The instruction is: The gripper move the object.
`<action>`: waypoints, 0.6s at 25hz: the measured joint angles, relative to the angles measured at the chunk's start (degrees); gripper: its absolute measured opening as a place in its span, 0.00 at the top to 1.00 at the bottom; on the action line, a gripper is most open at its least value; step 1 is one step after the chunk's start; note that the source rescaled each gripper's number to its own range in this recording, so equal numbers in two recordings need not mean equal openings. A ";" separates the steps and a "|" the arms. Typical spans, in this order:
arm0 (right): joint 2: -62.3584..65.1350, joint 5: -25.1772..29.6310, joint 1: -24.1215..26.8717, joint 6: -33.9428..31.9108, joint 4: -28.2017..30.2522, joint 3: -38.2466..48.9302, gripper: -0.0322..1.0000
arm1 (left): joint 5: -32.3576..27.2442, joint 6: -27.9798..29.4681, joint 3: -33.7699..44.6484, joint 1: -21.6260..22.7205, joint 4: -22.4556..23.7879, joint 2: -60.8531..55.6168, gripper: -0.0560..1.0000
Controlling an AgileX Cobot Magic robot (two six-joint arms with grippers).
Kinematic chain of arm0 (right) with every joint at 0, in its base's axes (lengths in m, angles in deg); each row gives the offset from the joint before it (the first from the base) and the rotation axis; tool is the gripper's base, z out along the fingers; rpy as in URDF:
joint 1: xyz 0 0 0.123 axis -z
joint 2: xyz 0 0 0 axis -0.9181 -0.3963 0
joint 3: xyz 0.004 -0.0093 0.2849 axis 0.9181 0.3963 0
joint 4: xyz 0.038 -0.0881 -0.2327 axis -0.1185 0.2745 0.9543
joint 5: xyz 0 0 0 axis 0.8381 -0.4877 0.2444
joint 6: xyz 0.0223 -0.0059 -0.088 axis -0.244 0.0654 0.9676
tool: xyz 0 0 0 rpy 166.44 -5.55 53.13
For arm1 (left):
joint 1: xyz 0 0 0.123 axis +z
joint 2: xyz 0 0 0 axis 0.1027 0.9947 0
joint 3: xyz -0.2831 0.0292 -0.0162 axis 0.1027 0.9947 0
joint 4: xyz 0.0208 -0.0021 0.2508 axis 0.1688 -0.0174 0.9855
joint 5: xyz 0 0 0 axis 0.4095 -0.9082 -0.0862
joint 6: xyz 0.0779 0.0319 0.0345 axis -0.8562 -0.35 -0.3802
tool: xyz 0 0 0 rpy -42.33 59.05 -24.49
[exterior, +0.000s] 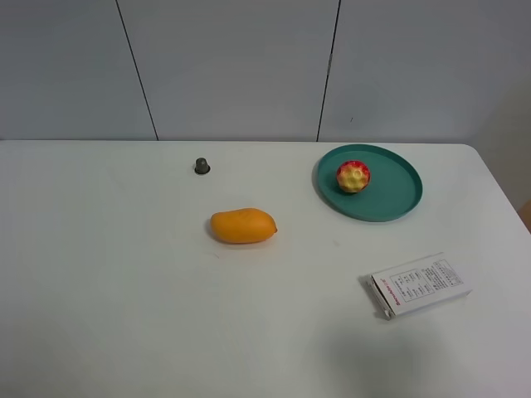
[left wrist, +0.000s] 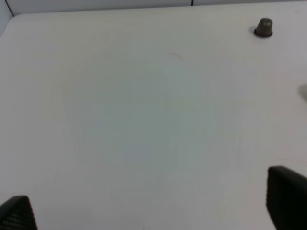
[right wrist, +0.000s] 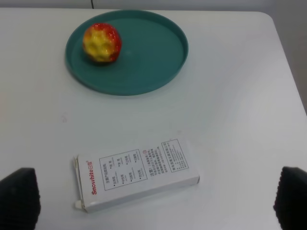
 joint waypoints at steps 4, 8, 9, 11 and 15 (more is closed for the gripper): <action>0.00 0.00 0.00 0.00 0.00 0.00 0.00 | -0.08 0.00 0.00 0.00 0.19 0.00 0.09; 0.00 0.00 0.00 0.00 0.00 0.00 0.00 | -0.13 0.15 0.00 0.00 0.19 0.00 0.09; 0.00 0.00 0.00 0.00 0.00 0.00 0.00 | -0.13 0.15 0.00 0.00 0.19 0.00 0.09; 0.00 0.00 0.00 0.00 0.00 0.00 0.00 | -0.13 0.15 0.00 0.00 0.19 0.00 0.09; 0.00 0.00 0.00 0.00 0.00 0.00 0.00 | -0.13 0.15 0.00 0.00 0.19 0.00 0.09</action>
